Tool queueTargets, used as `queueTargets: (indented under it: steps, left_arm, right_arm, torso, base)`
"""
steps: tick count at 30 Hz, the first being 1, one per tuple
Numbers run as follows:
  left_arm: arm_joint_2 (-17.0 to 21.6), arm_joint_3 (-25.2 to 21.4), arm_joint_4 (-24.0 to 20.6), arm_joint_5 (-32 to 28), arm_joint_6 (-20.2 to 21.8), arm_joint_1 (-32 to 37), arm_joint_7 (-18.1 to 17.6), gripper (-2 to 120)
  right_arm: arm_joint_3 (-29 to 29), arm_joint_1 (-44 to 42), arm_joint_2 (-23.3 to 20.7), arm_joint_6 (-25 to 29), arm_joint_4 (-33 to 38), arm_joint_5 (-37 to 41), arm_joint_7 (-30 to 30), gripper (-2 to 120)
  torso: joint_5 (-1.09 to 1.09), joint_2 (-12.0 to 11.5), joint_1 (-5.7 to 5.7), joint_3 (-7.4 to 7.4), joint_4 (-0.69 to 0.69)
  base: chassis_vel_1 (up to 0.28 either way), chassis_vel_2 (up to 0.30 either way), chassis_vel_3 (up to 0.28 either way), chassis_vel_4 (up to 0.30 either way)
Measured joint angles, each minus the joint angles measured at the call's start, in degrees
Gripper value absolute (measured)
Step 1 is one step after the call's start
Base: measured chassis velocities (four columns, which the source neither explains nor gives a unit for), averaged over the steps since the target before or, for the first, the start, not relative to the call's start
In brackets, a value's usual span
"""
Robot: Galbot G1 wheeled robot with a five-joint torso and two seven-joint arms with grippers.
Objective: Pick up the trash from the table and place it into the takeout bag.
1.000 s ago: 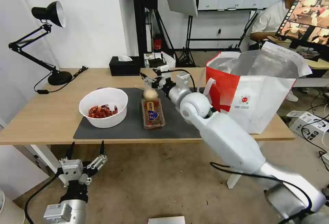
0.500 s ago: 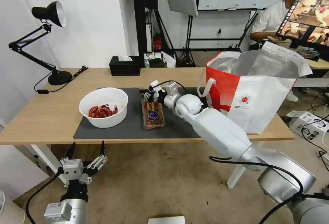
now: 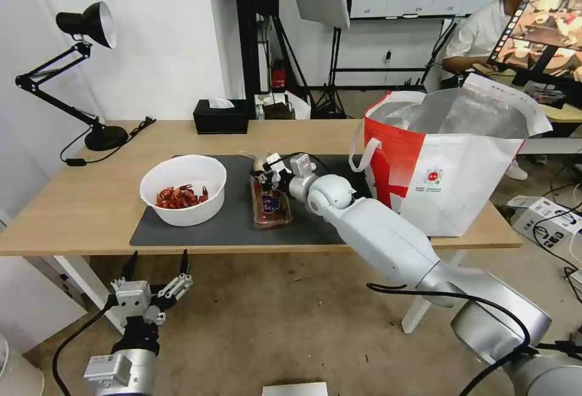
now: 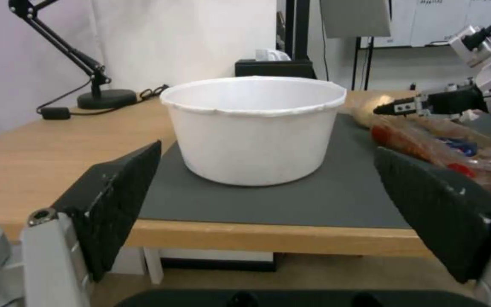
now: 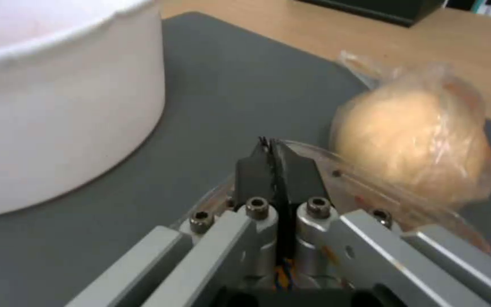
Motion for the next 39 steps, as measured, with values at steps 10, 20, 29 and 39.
queueTargets:
  steps: [10,20,29,39]
  left_arm:
    - [0.1,-0.1,-0.1,0.0,0.0,0.1,0.0,100]
    - [0.1,-0.2,-0.6,0.0,-0.1,0.3,0.0,100]
    - [0.7,-0.5,-2.0,-0.3,0.1,0.3,0.0,100]
    - [7.9,-0.3,-3.3,-18.1,6.6,-3.5,1.8,100]
  right_arm:
    - [0.8,-1.1,0.5,0.0,-0.3,0.5,1.1,0]
    - [1.5,-1.5,0.4,0.0,1.4,1.9,2.4,0]
    - [5.5,-3.3,-1.4,0.3,9.4,3.7,5.6,0]
    - [8.3,-7.3,-6.1,3.4,17.8,1.9,8.3,0]
  torso:
    - [0.0,0.0,0.0,0.0,0.0]
    - [0.0,0.0,0.0,0.0,0.01]
    - [0.0,0.0,0.0,0.0,0.01]
    - [0.0,0.0,0.0,0.0,0.0]
  base:
    - [0.0,0.0,0.0,0.0]
    - [0.0,0.0,0.0,0.0]
    - [0.0,0.0,0.0,0.0]
    - [0.0,0.0,0.0,0.0]
